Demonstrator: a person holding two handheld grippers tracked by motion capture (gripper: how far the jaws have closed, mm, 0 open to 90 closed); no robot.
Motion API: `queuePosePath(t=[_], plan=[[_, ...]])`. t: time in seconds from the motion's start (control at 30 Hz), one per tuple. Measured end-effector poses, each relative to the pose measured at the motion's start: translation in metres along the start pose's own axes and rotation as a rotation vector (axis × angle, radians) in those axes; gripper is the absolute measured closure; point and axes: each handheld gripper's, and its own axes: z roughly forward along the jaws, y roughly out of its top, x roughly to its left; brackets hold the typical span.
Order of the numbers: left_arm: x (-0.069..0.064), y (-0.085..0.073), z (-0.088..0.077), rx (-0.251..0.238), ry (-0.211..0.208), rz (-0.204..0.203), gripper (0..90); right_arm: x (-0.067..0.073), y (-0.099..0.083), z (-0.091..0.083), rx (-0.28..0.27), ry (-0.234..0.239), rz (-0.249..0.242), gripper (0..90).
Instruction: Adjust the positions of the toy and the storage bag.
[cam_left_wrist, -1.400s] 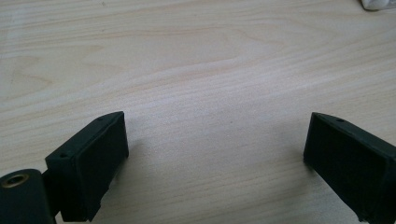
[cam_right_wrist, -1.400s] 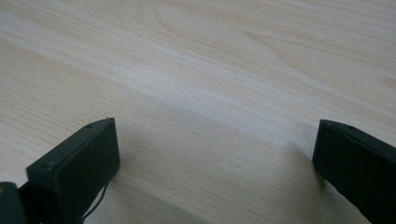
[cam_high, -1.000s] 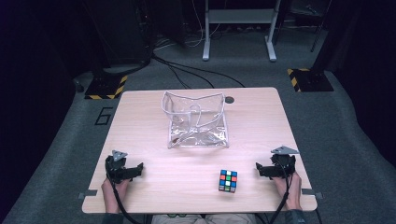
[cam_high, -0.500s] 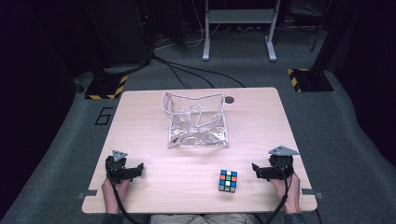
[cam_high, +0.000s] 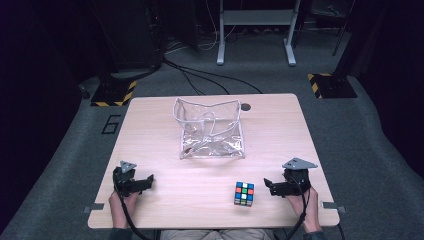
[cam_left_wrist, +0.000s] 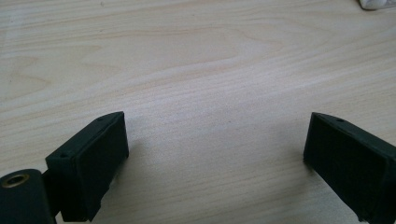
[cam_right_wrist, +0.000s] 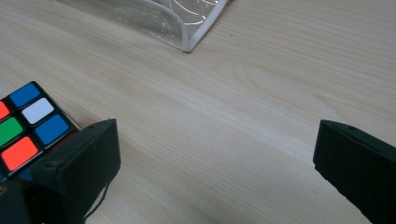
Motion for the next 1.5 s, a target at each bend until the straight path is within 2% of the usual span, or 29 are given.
queuePosePath(t=[0.2, 0.9, 1.2, 1.5], plan=[[0.000, 0.000, 0.000, 0.001, 0.000, -0.001, 6.3, 0.006, 0.004, 0.000, -0.002, 0.025, -0.014, 0.3], [0.000, 0.000, 0.000, 0.000, 0.000, -0.001, 6.3, 0.040, 0.025, -0.003, -0.022, 0.103, -0.109, 0.3], [0.000, 0.000, 0.000, 0.000, 0.000, -0.001, 6.3, 0.058, 0.031, 0.002, 0.001, 0.159, -0.165, 0.4], [0.000, 0.000, 0.000, 0.002, 0.001, 0.000, 6.3, 0.070, 0.030, 0.007, 0.017, 0.217, -0.189, 0.9]])
